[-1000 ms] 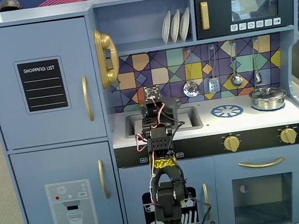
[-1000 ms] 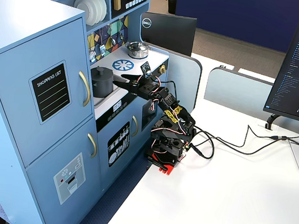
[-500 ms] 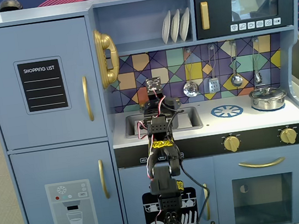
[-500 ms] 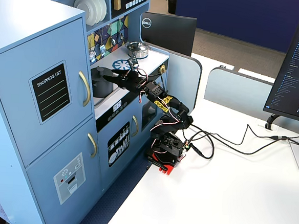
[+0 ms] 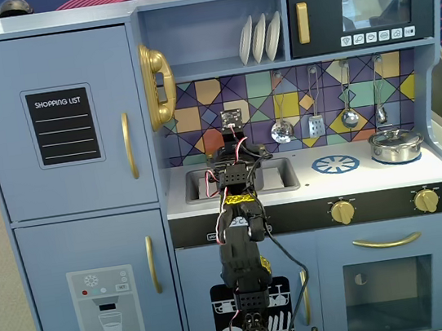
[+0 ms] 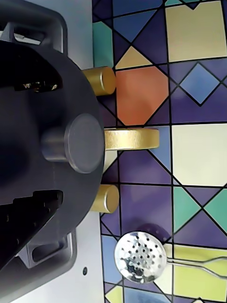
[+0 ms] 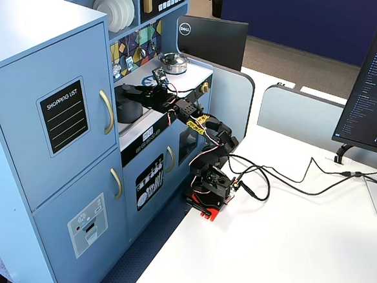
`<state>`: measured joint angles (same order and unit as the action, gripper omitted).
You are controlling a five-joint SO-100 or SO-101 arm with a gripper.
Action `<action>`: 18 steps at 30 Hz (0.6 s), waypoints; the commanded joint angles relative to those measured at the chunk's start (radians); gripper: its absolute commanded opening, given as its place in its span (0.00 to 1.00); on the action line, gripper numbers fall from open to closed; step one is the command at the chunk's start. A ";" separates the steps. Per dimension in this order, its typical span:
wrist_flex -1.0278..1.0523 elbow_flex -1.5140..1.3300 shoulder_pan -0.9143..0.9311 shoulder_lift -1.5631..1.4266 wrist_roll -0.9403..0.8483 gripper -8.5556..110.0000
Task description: Take off the lid from the gray recipient and place it on the counter
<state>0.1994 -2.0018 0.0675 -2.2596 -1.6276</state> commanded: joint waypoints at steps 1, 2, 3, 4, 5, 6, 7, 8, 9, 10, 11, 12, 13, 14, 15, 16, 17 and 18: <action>-0.040 0.080 0.003 0.038 0.014 0.21; -0.040 0.083 0.000 0.051 0.012 0.21; -0.046 0.086 -0.005 0.061 0.012 0.21; -0.055 0.087 -0.009 0.072 0.011 0.21; -0.066 0.089 -0.014 0.084 0.009 0.21; -0.075 0.092 -0.014 0.098 0.008 0.21; -0.081 0.097 -0.015 0.110 0.006 0.20; -0.086 0.106 -0.015 0.126 0.006 0.20; -0.089 0.118 -0.015 0.138 0.009 0.20; -0.094 0.132 -0.015 0.153 0.011 0.20; -0.100 0.146 -0.015 0.169 0.012 0.20; -0.103 0.161 -0.015 0.183 0.014 0.19; -0.104 0.173 -0.017 0.193 0.014 0.19; -0.104 0.184 -0.020 0.201 0.014 0.19; -0.104 0.187 -0.025 0.204 0.012 0.18; -0.104 0.189 -0.028 0.206 0.011 0.16; -0.104 0.189 -0.031 0.206 0.011 0.15; -0.104 0.189 -0.035 0.206 0.011 0.13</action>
<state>0.1258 -1.8837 0.0537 -2.0540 -1.6276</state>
